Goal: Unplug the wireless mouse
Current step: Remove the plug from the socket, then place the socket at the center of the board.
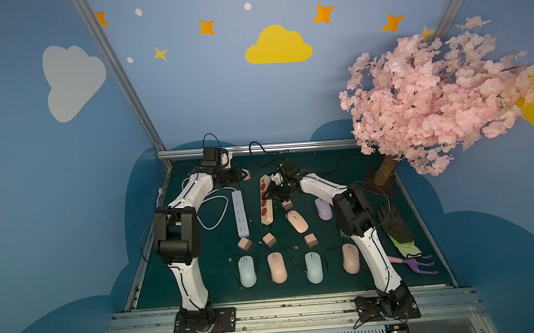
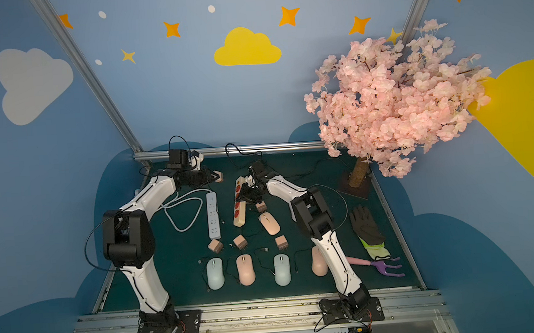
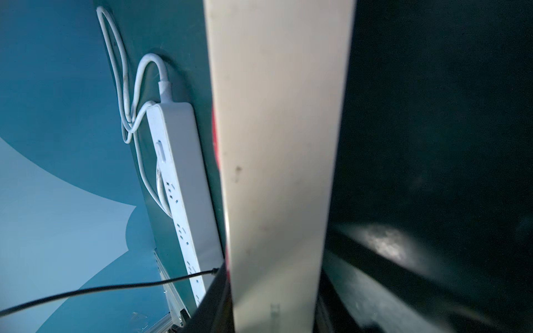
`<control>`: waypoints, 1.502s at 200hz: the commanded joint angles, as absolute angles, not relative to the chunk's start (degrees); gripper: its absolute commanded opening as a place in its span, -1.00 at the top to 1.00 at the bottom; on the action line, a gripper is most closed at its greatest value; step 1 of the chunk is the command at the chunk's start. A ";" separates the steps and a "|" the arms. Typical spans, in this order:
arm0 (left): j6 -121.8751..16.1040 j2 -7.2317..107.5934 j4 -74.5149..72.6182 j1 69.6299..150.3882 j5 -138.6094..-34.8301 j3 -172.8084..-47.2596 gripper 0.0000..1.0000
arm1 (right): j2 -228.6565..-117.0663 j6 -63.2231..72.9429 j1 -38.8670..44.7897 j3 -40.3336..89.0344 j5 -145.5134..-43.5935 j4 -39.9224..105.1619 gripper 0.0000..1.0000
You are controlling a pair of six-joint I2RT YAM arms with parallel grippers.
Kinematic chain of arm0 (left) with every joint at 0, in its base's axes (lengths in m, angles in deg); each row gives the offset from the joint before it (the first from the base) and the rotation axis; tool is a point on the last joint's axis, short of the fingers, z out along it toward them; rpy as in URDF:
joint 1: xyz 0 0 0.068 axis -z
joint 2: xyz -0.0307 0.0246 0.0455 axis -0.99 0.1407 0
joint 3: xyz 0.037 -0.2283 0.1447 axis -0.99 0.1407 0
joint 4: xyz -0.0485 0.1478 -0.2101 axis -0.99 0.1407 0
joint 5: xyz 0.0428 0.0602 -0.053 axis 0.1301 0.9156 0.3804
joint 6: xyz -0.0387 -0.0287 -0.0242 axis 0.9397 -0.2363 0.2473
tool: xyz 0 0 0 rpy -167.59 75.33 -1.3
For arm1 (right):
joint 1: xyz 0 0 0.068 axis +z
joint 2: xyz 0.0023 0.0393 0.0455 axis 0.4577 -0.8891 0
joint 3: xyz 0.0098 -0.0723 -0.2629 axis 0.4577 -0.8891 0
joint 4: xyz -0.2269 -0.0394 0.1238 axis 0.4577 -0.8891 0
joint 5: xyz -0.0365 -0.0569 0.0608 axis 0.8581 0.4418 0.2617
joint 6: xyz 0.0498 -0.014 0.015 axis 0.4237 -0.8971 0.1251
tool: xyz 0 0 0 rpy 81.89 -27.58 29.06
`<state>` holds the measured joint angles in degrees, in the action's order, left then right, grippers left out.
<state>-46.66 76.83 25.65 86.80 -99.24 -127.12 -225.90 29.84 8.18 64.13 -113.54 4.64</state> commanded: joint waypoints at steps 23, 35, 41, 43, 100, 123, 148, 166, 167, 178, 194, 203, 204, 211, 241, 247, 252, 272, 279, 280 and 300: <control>-43.45 66.44 26.32 86.53 -99.49 -124.54 0.93 | -229.87 28.29 8.93 71.04 -116.42 3.16 1.00; -42.13 63.10 25.45 86.51 -100.18 -122.40 0.93 | -231.45 28.76 9.19 72.99 -117.92 3.44 1.00; -41.54 61.50 25.32 86.55 -100.34 -121.45 0.93 | -232.34 29.00 9.35 74.29 -118.54 3.33 1.00; -41.39 60.93 25.35 86.50 -100.35 -121.10 0.93 | -232.59 29.01 9.39 74.57 -118.64 3.31 1.00; -40.12 45.71 26.74 85.98 -99.10 -112.16 0.93 | -239.11 31.59 10.98 83.81 -122.28 3.50 0.79; -40.48 42.37 29.03 85.87 -100.69 -111.46 0.93 | -238.32 31.04 10.95 83.58 -120.13 1.97 0.39; -40.48 39.54 30.27 85.87 -101.80 -110.11 0.93 | -235.48 29.85 10.32 81.00 -117.49 1.77 -0.01; -40.88 38.03 31.14 85.87 -101.99 -109.17 0.93 | -232.99 28.99 9.68 78.36 -115.90 1.98 -0.24; -40.86 37.95 31.16 85.87 -102.04 -109.13 0.93 | -232.85 28.89 9.63 78.28 -115.84 2.02 -0.26; -40.91 37.32 31.38 85.87 -102.54 -108.53 0.93 | -231.66 28.55 9.33 77.28 -115.45 1.92 -0.32; -41.03 36.69 31.60 85.87 -103.71 -108.04 0.93 | -229.95 27.22 9.15 77.05 -114.79 0.81 -0.33; -41.34 36.35 31.93 85.87 -103.92 -107.95 0.93 | -228.69 25.96 9.24 76.92 -113.98 -0.11 -0.33; -41.31 36.31 32.00 85.87 -103.93 -107.95 0.93 | -228.54 25.84 9.24 76.94 -113.83 -0.26 -0.33; -41.73 36.11 32.64 85.87 -103.85 -108.08 0.93 | -227.12 24.69 9.28 76.64 -113.07 -0.94 -0.34; -43.29 35.40 34.82 85.95 -105.45 -108.77 0.93 | -216.85 18.56 10.02 69.16 -107.34 -1.46 -0.36; -43.59 35.34 35.05 85.95 -106.16 -108.88 0.93 | -213.93 17.23 10.27 66.19 -105.61 -0.63 -0.36; -43.76 35.35 35.24 86.04 -106.67 -108.99 0.93 | -211.35 16.21 10.50 63.19 -104.17 0.27 -0.37; -45.45 36.32 35.76 86.69 -109.85 -109.47 0.93 | -200.43 12.18 11.06 51.06 -99.55 5.22 -0.38; -45.98 36.89 36.18 87.39 -110.61 -109.98 0.93 | -196.71 10.45 11.24 47.37 -98.46 6.69 -0.39; -46.05 36.98 36.19 87.51 -110.70 -110.02 0.93 | -196.30 10.17 11.25 46.70 -98.24 6.83 -0.39; -47.71 38.61 37.50 91.12 -110.21 -111.82 0.93 | -186.85 3.94 11.77 37.86 -95.63 9.54 -0.42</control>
<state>-44.24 37.23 35.72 87.78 -107.44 -108.78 -194.98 13.50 11.02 45.64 -101.78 5.17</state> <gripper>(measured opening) 0.277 0.696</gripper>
